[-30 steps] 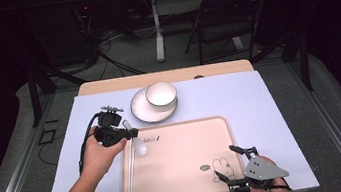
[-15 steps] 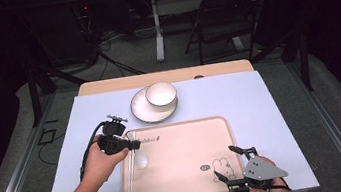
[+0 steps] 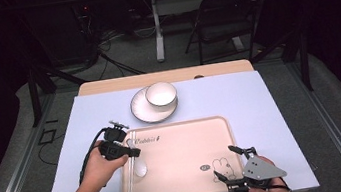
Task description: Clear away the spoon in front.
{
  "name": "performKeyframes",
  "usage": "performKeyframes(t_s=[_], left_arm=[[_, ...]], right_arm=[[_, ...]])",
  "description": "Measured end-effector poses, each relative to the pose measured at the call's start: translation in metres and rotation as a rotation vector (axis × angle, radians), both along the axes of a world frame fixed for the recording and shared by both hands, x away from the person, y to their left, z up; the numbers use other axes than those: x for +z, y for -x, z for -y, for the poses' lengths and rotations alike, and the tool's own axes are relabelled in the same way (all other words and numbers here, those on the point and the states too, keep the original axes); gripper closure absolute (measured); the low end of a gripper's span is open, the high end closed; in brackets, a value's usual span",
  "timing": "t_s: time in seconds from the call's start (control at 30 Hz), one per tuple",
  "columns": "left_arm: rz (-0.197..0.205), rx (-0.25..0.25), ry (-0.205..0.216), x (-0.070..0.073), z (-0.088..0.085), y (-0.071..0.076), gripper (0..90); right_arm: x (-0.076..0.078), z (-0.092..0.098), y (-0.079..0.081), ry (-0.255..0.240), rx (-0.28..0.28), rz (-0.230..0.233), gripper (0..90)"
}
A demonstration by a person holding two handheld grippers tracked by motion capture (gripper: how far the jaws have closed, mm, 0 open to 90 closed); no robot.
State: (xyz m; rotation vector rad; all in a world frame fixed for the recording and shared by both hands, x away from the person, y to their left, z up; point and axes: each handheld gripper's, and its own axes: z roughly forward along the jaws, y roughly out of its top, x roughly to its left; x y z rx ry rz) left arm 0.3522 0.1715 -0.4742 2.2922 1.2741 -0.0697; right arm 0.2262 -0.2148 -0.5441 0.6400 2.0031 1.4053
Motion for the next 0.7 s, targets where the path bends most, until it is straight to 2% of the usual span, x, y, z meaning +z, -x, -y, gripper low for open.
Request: performKeyframes(t_s=[0.2, 0.7], left_arm=[[-0.007, 0.005, -0.004, -0.007, 0.0, -0.005, 84.5], [0.009, 0.091, 0.003, -0.028, 0.002, -0.024, 75.8]], right_arm=[[0.0, 0.001, -0.001, 0.0, 0.0, 0.001, 13.5], [0.0, 0.001, -0.001, 0.001, 0.0, 0.0, 13.5]])
